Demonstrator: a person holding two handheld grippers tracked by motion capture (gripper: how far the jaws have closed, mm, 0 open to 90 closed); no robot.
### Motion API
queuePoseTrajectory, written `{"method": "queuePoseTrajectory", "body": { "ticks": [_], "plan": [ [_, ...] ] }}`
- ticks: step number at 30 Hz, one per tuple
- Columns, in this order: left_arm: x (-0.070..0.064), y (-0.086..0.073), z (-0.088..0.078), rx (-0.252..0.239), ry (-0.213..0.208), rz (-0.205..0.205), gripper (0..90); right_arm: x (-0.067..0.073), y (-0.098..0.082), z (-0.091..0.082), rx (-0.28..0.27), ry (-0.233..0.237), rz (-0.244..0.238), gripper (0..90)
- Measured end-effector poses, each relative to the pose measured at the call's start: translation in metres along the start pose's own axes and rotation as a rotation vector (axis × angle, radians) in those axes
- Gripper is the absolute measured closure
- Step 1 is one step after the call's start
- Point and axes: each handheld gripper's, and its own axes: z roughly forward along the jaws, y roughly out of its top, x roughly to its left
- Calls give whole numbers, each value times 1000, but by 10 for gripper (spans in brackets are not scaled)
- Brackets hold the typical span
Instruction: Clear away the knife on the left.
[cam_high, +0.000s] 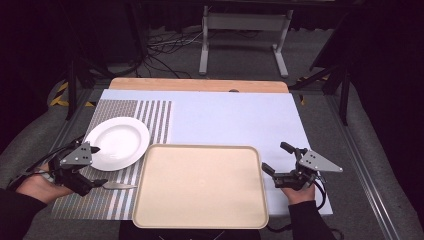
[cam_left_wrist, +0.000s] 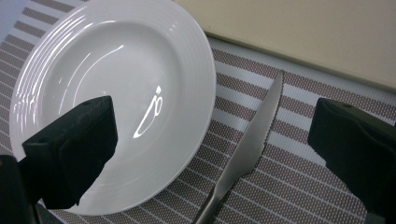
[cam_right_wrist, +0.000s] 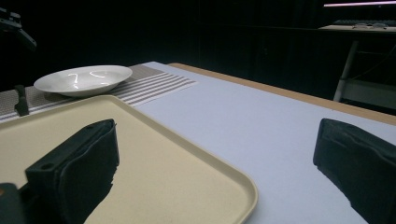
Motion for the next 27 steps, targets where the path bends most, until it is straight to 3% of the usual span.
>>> {"method": "queuePoseTrajectory", "body": {
  "ticks": [7,17,27],
  "plan": [
    [2,-1,6,128,-60,35,40,1,0,1,5,10,5,8],
    [3,-4,15,242,-133,116,57,0,0,2,4,21,5,8],
    [3,-8,18,335,-168,217,104,1,0,2,8,31,8,8]
  ]
}}
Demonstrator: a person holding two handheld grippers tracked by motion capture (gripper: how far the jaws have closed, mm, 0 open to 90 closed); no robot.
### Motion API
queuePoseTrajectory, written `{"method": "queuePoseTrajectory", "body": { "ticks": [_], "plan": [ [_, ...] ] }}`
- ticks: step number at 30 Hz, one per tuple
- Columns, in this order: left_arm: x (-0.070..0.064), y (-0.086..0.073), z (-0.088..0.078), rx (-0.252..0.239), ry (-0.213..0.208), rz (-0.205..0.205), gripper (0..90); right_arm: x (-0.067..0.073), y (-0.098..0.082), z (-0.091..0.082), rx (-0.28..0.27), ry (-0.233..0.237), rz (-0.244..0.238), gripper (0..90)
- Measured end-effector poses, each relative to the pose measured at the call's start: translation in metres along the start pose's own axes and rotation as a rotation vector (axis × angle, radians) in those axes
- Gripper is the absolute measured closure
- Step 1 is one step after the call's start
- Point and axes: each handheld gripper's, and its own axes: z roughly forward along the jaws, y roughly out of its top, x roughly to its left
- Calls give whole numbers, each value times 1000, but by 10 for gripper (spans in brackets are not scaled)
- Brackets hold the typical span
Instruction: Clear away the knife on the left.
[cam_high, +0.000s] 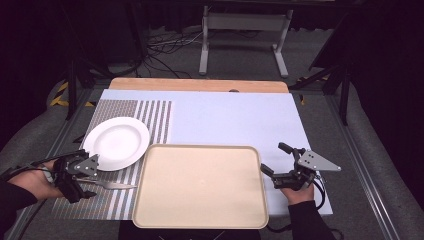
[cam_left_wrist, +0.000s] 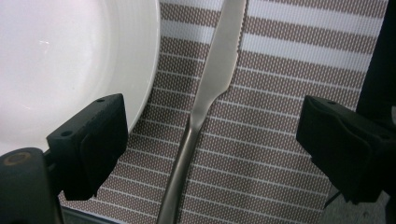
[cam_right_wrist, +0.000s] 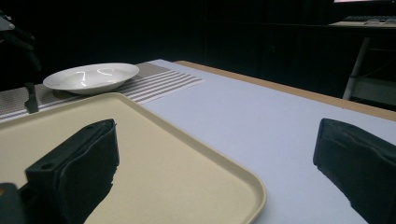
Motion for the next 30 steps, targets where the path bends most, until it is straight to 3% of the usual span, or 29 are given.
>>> {"method": "queuePoseTrajectory", "body": {
  "ticks": [3,10,13,18,25,28,30],
  "plan": [
    [3,-3,3,21,-8,-4,118,0,0,0,1,0,0,8],
    [7,-12,9,41,-43,16,291,0,0,0,-1,4,2,9],
    [8,-16,11,50,-39,5,333,0,0,0,-1,7,0,10],
    [14,-19,19,68,-52,73,427,1,0,2,0,24,2,11],
    [19,-16,27,99,-75,111,577,1,0,2,3,47,3,13],
    [21,-14,27,102,-97,146,629,1,0,3,1,49,2,13],
    [22,-13,28,105,-93,142,671,1,0,3,1,62,7,17]
  ]
}}
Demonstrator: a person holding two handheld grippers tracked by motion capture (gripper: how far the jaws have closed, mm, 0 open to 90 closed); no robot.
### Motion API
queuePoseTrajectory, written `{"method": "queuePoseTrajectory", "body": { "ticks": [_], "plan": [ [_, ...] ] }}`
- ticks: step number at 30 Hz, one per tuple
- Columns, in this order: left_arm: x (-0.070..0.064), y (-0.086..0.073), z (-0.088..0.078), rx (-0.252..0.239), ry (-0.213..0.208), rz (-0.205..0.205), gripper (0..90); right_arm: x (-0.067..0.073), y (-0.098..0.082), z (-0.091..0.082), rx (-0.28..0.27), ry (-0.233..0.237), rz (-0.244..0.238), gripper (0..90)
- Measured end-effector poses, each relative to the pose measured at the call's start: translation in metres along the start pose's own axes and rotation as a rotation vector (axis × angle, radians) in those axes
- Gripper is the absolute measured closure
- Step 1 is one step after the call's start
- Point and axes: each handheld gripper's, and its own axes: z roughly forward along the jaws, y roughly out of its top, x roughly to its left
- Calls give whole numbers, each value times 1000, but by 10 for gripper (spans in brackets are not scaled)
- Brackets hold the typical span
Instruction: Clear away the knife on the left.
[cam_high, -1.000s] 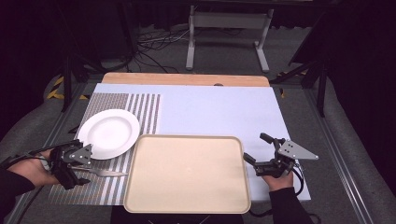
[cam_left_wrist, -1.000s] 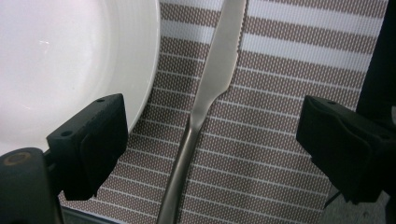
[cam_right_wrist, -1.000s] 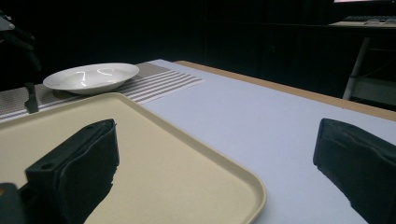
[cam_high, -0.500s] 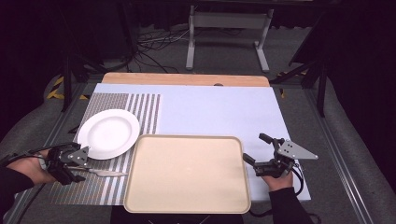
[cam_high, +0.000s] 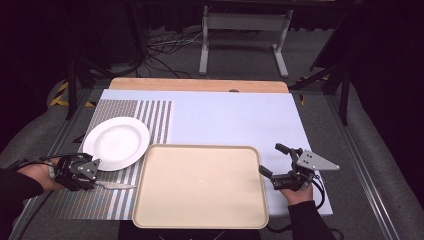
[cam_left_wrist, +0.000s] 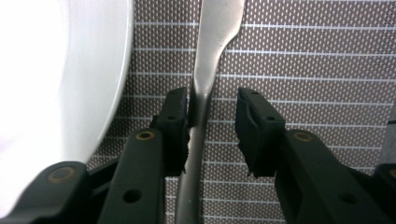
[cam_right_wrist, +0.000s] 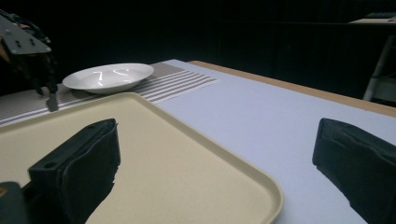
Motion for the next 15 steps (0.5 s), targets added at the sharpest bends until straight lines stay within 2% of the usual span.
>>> {"method": "queuePoseTrajectory", "body": {
  "ticks": [4,5,6,8,10,11,12,15],
  "plan": [
    [4,1,2,26,-10,13,719,1,0,1,-1,23,-1,19],
    [5,3,5,61,-16,11,750,1,0,1,-2,28,-5,19],
    [7,4,6,64,-21,23,766,1,0,2,-1,28,-7,19],
    [7,4,7,51,-32,21,772,1,0,2,-1,30,-7,19],
    [6,5,7,61,-30,35,782,1,0,1,-3,32,-3,21],
    [6,7,6,80,-26,56,784,1,0,1,-4,33,-2,21],
    [5,7,7,70,-31,46,786,1,0,1,-6,37,-1,22],
    [3,7,7,74,-21,65,793,1,0,1,-6,39,0,22]
  ]
}}
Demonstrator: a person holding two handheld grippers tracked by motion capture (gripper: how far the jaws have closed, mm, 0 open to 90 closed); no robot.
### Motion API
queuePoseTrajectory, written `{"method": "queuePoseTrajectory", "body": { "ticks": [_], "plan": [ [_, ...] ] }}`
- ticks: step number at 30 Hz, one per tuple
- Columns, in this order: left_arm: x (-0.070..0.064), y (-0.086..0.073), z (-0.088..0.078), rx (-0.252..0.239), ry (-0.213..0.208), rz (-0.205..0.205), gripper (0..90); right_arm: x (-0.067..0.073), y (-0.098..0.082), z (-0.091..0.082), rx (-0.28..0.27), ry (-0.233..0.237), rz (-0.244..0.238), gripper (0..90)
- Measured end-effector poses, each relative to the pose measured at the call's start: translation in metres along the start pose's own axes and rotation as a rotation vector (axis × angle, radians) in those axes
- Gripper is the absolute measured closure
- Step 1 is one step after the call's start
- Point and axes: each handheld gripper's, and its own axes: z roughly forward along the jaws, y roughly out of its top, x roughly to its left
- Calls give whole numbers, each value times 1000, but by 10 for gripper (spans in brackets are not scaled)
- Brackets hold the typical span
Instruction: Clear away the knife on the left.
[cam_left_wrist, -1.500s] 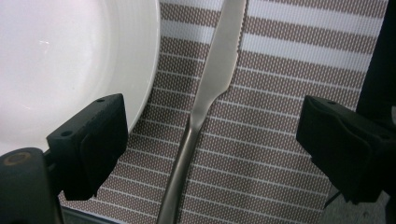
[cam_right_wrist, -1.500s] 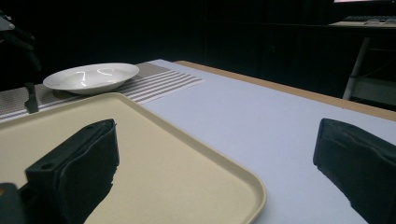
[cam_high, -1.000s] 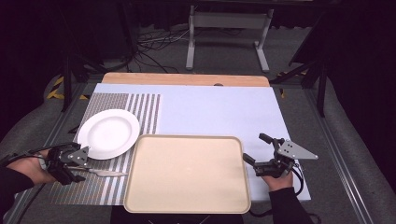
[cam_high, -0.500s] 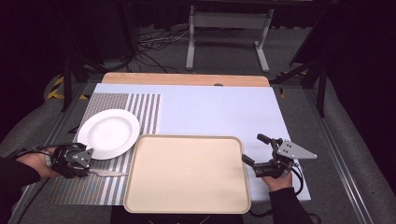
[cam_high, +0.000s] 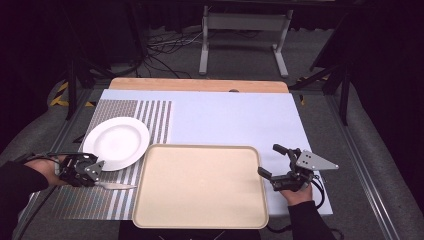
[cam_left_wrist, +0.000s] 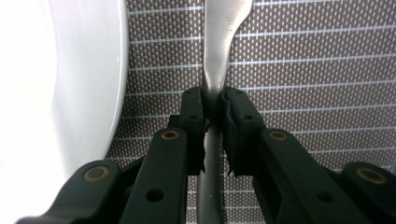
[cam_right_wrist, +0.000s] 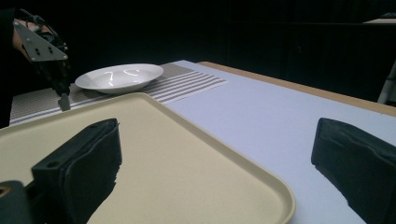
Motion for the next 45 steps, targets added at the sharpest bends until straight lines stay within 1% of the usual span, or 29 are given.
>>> {"method": "queuePoseTrajectory", "body": {
  "ticks": [1,2,4,8,11,12,15,17,19,20,23,24,25,26,28,29,30,31,34,35,36,37,38,39,40,41,42,43,45],
  "plan": [
    [0,1,-1,11,5,6,794,0,0,0,-1,1,0,22],
    [0,1,0,11,4,30,796,0,0,0,-2,2,-1,22],
    [-2,2,0,15,9,15,799,0,0,0,-2,3,-1,22],
    [1,3,0,16,-5,32,801,0,0,0,0,3,1,22],
    [1,4,0,21,-7,16,801,0,0,0,-2,1,-2,22],
    [1,5,-1,37,-10,9,801,0,0,0,-3,2,-2,22],
    [0,9,-1,77,-17,24,801,0,0,0,-3,0,0,22],
    [0,10,-3,85,-13,26,801,0,0,0,-2,2,-1,22],
    [-1,9,-5,87,-11,9,801,0,0,0,-3,-2,-4,22],
    [-1,9,-5,87,-11,9,801,0,0,0,-5,-2,-1,22],
    [-3,8,-13,91,7,-17,801,0,0,0,-3,-1,2,22],
    [-3,8,-13,91,7,-17,801,0,0,0,-3,-1,3,22],
    [-4,8,-15,85,10,-26,801,0,0,0,-3,-1,3,22],
    [-6,8,-18,72,25,-33,801,0,0,0,-4,0,2,22],
    [-8,10,-24,61,29,-42,801,0,0,0,-5,-2,3,22],
    [-9,11,-26,49,39,-38,801,-1,0,0,-6,0,1,22],
    [-9,12,-29,49,41,-39,801,-1,0,0,-6,0,2,22],
    [-9,13,-31,32,36,-43,801,0,0,0,-4,-2,4,22],
    [-9,16,-38,15,54,-51,801,0,0,1,-5,-2,5,22],
    [-9,17,-42,21,62,-46,801,0,0,0,-5,-2,5,22],
    [-9,18,-44,4,55,-60,801,-1,0,0,-8,0,6,22],
    [-8,19,-48,4,58,-70,801,-1,0,0,-10,-1,3,22],
    [-8,20,-50,-6,52,-102,801,-1,0,0,-10,-3,7,21],
    [-6,21,-52,-10,42,-112,801,-1,0,0,-11,-5,6,22],
    [-6,22,-55,-1,50,-135,800,-1,0,0,-10,-5,7,22],
    [-6,23,-56,-11,48,-130,800,-1,0,0,-10,-4,7,22],
    [-5,24,-58,-7,47,-124,800,-1,0,0,-10,-4,6,21],
    [-5,26,-60,-4,52,-129,800,-1,0,0,-10,-4,6,22],
    [-4,27,-63,-24,41,-159,800,-1,0,0,-14,0,7,22]
  ]
}}
